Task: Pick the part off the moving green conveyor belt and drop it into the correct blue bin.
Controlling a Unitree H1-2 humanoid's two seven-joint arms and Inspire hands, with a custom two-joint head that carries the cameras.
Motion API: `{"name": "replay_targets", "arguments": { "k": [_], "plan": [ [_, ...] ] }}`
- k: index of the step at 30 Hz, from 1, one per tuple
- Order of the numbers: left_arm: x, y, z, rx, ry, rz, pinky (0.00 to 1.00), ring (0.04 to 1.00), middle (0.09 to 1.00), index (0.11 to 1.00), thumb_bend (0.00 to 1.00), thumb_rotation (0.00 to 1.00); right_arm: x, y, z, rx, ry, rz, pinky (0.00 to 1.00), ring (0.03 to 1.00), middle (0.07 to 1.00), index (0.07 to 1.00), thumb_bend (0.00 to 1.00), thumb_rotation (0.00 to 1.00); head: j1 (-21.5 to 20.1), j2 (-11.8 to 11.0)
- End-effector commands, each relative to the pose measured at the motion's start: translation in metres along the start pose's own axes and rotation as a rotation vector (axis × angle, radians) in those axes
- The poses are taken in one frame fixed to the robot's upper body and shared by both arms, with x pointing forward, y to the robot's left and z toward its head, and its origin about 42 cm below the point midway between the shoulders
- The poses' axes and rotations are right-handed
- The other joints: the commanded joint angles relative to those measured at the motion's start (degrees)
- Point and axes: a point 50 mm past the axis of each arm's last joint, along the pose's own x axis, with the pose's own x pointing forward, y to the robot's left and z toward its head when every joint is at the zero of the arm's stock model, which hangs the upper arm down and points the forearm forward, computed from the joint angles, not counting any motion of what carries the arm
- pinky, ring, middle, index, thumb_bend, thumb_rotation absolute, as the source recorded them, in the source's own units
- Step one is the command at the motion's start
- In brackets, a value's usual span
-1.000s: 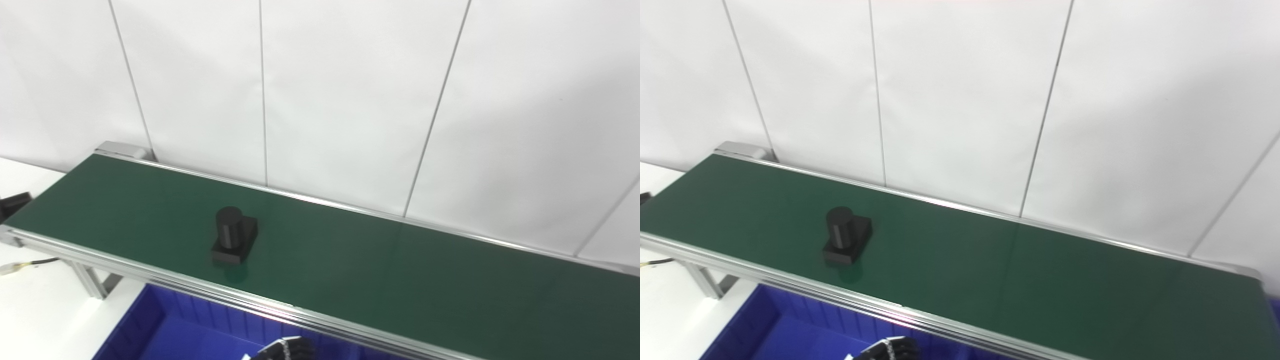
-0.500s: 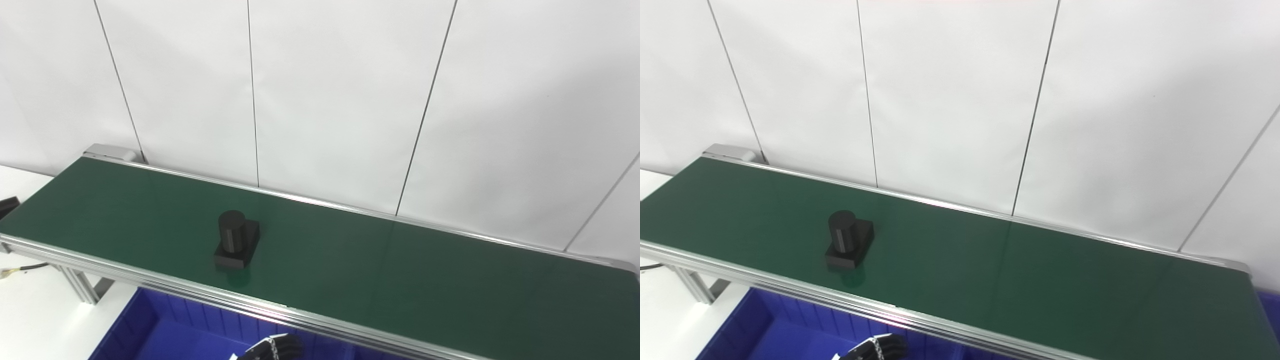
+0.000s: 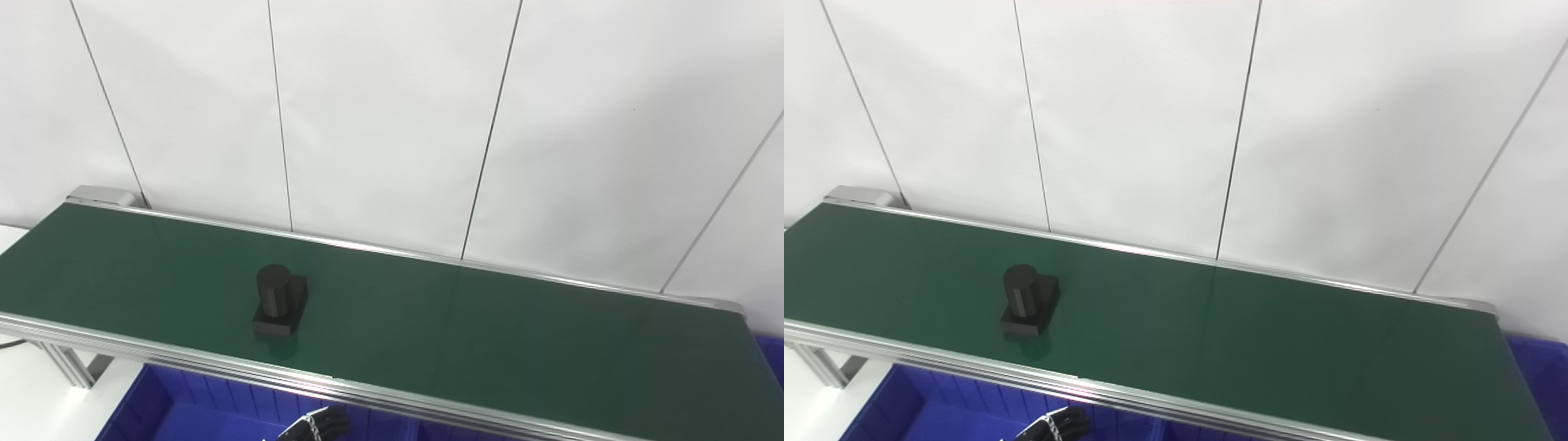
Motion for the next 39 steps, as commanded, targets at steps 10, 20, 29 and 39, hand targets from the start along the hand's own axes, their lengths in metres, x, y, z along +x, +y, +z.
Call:
{"name": "replay_targets", "arguments": {
  "k": [10,20,29,39],
  "plan": [
    [0.011,0.002,0.016,-0.004,-0.075,-0.02,0.9,0.793,0.781,0.776,0.53,0.0,0.006,0.001,0.016,0.012,-0.1,-0.009,0.67,0.764,0.805,0.798,0.67,0.0,-1.18,1.17],
    [0.012,0.004,0.018,-0.001,-0.079,-0.008,0.89,0.783,0.773,0.776,0.55,0.0,0.022,0.001,0.033,-0.018,-0.161,-0.003,0.68,0.767,0.808,0.808,0.65,0.0,-2.24,2.01],
    [0.013,0.006,0.025,0.019,-0.093,0.0,0.87,0.773,0.764,0.77,0.56,0.0,0.076,-0.004,0.083,-0.053,-0.302,0.038,0.72,0.788,0.818,0.823,0.68,0.0,-6.33,2.71],
    [0.011,0.012,0.028,0.018,-0.087,0.017,0.9,0.798,0.785,0.771,0.55,0.0,0.153,0.011,0.159,-0.12,-0.417,0.19,0.8,0.83,0.859,0.883,0.73,0.11,-10.67,2.58]
  ]
}}
